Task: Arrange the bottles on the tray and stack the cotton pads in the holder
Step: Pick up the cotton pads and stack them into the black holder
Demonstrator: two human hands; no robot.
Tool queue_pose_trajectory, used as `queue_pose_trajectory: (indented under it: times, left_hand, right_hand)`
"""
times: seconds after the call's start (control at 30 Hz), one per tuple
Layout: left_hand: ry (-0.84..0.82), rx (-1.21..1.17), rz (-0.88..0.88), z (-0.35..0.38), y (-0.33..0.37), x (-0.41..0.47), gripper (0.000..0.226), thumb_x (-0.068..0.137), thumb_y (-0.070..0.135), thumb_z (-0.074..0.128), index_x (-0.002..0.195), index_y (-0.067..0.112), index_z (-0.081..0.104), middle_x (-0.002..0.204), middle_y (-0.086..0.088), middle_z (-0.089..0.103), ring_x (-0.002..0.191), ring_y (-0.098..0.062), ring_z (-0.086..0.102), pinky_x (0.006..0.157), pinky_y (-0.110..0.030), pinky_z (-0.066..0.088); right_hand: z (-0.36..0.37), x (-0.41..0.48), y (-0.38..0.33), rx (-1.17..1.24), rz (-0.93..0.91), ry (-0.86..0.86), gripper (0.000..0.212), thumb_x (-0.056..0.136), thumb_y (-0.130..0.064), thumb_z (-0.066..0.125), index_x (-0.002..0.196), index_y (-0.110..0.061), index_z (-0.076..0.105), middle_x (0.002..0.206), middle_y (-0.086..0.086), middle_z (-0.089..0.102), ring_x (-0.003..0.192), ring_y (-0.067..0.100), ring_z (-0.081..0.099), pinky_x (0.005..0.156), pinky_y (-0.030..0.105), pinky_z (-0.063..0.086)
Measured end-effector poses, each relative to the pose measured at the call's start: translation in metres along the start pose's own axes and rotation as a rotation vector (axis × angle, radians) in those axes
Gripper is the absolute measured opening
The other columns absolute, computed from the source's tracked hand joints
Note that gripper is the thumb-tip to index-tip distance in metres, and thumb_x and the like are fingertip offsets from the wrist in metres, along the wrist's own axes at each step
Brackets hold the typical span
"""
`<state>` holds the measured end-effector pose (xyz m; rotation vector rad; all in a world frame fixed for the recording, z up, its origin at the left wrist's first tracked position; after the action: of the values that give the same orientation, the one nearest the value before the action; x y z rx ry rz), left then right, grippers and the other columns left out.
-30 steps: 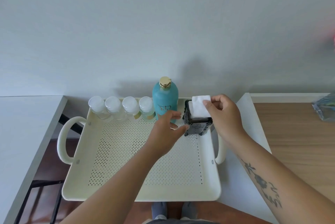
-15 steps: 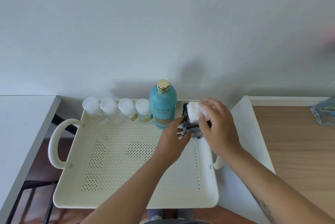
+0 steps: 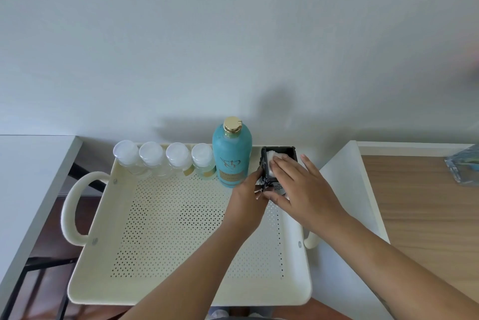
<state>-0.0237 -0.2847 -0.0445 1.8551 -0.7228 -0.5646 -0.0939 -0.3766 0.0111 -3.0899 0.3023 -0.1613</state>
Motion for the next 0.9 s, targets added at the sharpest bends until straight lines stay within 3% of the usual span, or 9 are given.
queue_pose_trajectory:
  times: [0.2, 0.47, 0.77, 0.9]
  left_hand:
    - [0.010, -0.050, -0.017, 0.002, -0.003, 0.003, 0.035, 0.090, 0.011, 0.062, 0.121, 0.026, 0.059, 0.100, 0.024, 0.065, 0.096, 0.005, 0.064, 0.081, -0.017, 0.056]
    - [0.032, -0.029, 0.011, 0.000, 0.000, 0.003, 0.033, 0.090, 0.015, 0.063, 0.114, 0.037, 0.059, 0.091, 0.031, 0.064, 0.091, 0.010, 0.064, 0.074, -0.008, 0.052]
    - [0.006, -0.020, -0.006, -0.001, 0.001, 0.001, 0.039, 0.088, 0.012, 0.060, 0.123, 0.029, 0.058, 0.094, 0.032, 0.062, 0.090, 0.011, 0.063, 0.075, -0.008, 0.052]
    - [0.012, -0.002, -0.018, -0.003, 0.002, 0.000, 0.035, 0.089, 0.013, 0.059, 0.121, 0.027, 0.059, 0.093, 0.030, 0.062, 0.089, 0.005, 0.066, 0.077, -0.012, 0.054]
  right_hand:
    - [-0.006, 0.000, 0.002, 0.038, -0.004, 0.062, 0.053, 0.092, -0.039, 0.058, 0.134, -0.008, 0.054, 0.139, 0.007, 0.057, 0.133, 0.022, 0.049, 0.115, 0.048, 0.032]
    - [-0.018, -0.012, -0.002, 0.097, -0.032, 0.280, 0.036, 0.095, -0.025, 0.050, 0.123, -0.009, 0.063, 0.123, 0.006, 0.065, 0.118, 0.022, 0.059, 0.108, 0.045, 0.042]
    - [-0.011, -0.006, -0.005, 0.110, 0.002, 0.152, 0.040, 0.093, -0.036, 0.045, 0.115, -0.011, 0.067, 0.118, 0.002, 0.069, 0.114, 0.019, 0.062, 0.112, 0.045, 0.035]
    - [-0.012, -0.004, -0.006, 0.139, 0.014, 0.136, 0.034, 0.091, -0.035, 0.053, 0.111, -0.012, 0.069, 0.114, 0.001, 0.070, 0.111, 0.017, 0.064, 0.114, 0.045, 0.031]
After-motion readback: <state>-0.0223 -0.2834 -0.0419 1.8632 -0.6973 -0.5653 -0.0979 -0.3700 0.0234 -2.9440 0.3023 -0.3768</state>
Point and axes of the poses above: each hand's wrist, its own x-axis towards the middle knuckle, its own z-axis out of the palm, y = z × x, the point moved 7 cm from there along x, towards the middle knuckle
